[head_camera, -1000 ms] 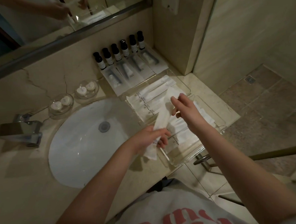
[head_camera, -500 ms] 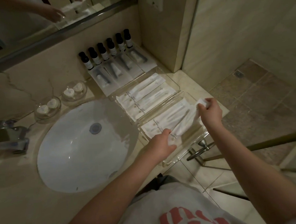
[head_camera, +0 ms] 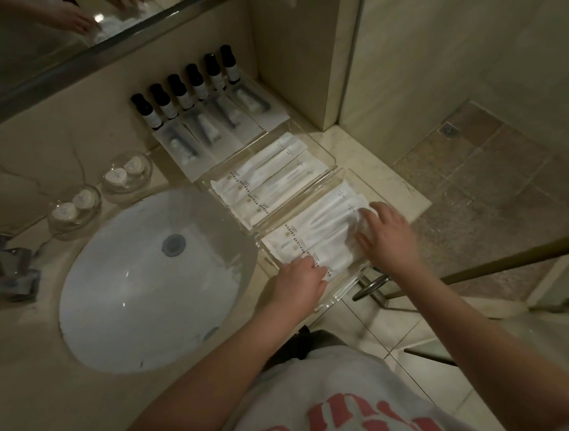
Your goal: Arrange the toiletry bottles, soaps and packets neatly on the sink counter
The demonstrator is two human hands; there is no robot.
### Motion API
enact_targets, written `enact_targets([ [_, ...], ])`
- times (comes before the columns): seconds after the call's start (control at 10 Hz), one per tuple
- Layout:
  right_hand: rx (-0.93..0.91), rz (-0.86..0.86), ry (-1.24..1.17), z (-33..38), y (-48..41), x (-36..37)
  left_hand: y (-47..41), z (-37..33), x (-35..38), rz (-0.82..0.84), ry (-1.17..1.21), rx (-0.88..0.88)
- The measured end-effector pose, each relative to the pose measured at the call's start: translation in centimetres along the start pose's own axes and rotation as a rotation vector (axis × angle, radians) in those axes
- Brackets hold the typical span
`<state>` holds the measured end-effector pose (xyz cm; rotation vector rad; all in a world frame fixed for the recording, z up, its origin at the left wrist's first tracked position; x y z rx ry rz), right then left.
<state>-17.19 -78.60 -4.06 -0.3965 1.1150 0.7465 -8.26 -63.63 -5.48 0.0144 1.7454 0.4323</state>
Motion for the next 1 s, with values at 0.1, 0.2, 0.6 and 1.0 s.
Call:
enact_targets([
  [0.1, -0.027, 0.236, 0.036, 0.6, 0.3, 2.2, -0.1, -0.3, 0.5, 0.02, -0.093, 0.07],
  [0.2, -0.023, 0.343, 0.111, 0.8, -0.1, 2.7, -0.3, -1.0, 0.6, 0.037, -0.268, 0.164],
  [0.6, -0.115, 0.292, 0.075, 3.3, -0.7, 3.5, 1.1, 2.5, 0.0, 0.108, -0.118, -0.227],
  [1.0, -0.175, 0.491, 0.096, 3.2, -0.7, 3.5, 1.4, 3.0, 0.0, 0.16, -0.002, -0.323],
])
Point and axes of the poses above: each hand's wrist, its own y-axis away from the middle knuckle, its own x-axis out of the palm, z = x × y, the point moved 6 cm from there along -y, towards the middle knuckle, and after that the axes turned 10 degrees about -y, right-handed, at the moved point
